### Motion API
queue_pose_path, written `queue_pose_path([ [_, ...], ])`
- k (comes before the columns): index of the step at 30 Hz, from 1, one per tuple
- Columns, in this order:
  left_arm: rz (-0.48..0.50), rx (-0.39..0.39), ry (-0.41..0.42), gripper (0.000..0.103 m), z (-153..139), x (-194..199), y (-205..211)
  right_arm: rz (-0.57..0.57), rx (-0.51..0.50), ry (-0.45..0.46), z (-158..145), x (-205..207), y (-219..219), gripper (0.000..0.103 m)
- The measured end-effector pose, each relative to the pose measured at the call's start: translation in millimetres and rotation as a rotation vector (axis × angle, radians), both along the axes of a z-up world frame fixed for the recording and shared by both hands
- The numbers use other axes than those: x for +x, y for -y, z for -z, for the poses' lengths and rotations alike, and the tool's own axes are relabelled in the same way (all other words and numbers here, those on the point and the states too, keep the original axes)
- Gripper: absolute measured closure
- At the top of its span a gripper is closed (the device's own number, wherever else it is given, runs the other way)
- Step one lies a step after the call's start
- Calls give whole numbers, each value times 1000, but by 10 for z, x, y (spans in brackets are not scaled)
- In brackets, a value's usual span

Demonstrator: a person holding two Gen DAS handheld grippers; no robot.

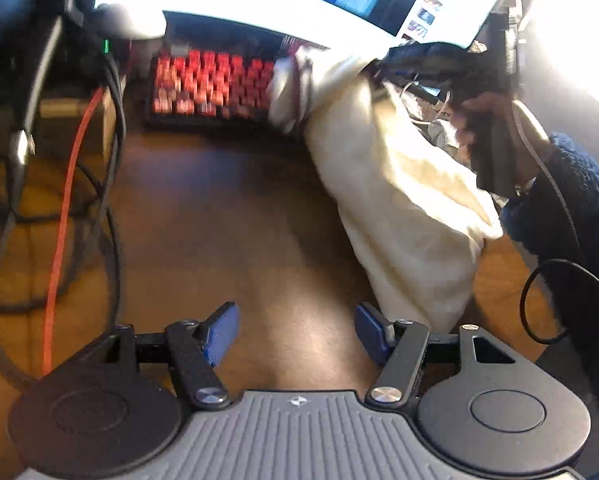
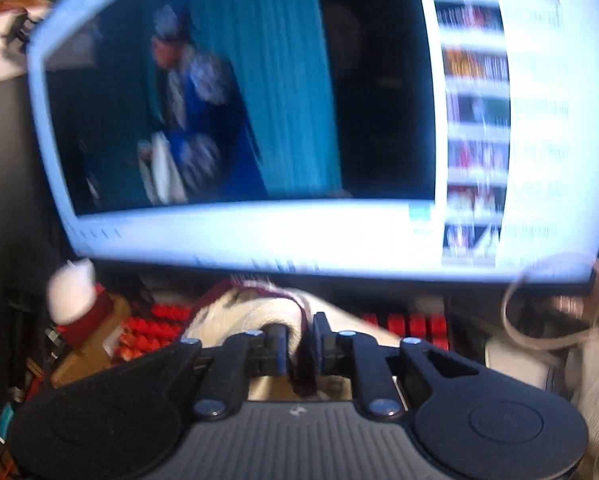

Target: Fold clothes

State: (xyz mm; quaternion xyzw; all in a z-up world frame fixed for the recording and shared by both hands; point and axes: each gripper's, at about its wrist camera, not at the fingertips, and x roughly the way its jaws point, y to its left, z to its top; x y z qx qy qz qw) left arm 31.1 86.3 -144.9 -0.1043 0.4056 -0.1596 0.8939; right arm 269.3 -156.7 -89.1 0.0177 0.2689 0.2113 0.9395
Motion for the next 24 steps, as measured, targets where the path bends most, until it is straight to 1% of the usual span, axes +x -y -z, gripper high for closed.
queue_pose_path([
  [1, 2, 27, 23, 44, -23, -33, 24, -8, -3, 1, 30, -31, 5, 81],
  [2, 8, 42, 33, 48, -33, -45, 46, -14, -6, 3, 53, -66, 13, 73],
  [4, 31, 42, 27, 50, -30, -26, 90, -11, -10, 13, 37, -157, 60, 65],
  [7, 70, -13, 11, 50, -25, 9, 153, -26, 6, 20, -75, -309, 215, 63],
  [10, 98, -61, -8, 50, -7, 12, 237, -47, -5, 31, -175, -543, 406, 54],
  [14, 133, -81, -28, 50, 3, 28, 421, -52, -41, 37, -152, -921, 689, 52],
  [19, 178, -84, -41, 50, 8, 58, 663, -19, -16, 8, 82, -1420, 1114, 51],
  [24, 183, -43, -22, 47, 49, 99, 880, 29, -4, 21, 252, -1900, 1408, 49],
])
